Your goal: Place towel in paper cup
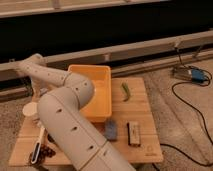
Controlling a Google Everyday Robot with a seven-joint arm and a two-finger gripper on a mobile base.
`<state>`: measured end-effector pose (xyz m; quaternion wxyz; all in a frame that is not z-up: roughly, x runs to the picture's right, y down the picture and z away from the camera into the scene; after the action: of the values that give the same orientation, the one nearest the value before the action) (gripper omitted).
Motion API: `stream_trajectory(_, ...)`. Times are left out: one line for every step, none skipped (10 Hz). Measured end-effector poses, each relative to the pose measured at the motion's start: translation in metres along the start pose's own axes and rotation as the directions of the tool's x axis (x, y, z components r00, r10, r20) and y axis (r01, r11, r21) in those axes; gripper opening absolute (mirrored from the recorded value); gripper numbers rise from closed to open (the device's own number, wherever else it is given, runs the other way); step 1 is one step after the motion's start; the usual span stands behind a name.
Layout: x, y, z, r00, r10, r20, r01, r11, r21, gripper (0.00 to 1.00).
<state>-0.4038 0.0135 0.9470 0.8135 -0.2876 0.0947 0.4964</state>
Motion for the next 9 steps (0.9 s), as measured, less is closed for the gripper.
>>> stream_trajectory(-0.004, -0.004, 0.004, 1.000, 0.005, -0.002, -0.005, 1.000, 0.002, 0.60)
stream_trajectory(-0.006, -0.006, 0.006, 1.000, 0.008, -0.007, -0.008, 1.000, 0.002, 0.49)
stream_trajectory(-0.007, -0.005, 0.007, 1.000, 0.007, -0.008, -0.007, 1.000, -0.002, 0.39)
stream_trajectory(-0.007, -0.003, 0.006, 1.000, 0.004, -0.009, -0.004, 1.000, -0.007, 0.32)
stream_trajectory(-0.006, 0.000, 0.006, 1.000, -0.001, -0.014, 0.001, 1.000, -0.012, 0.19)
stream_trajectory(-0.004, 0.003, 0.005, 1.000, -0.005, -0.020, 0.005, 1.000, -0.014, 0.11)
stream_trajectory(-0.001, 0.004, 0.000, 1.000, -0.010, -0.022, 0.010, 1.000, -0.017, 0.03)
stream_trajectory(-0.001, 0.007, -0.009, 1.000, -0.016, -0.014, 0.016, 1.000, -0.020, 0.00)
stream_trajectory(0.000, 0.009, -0.022, 1.000, -0.020, 0.002, 0.020, 1.000, -0.021, 0.00)
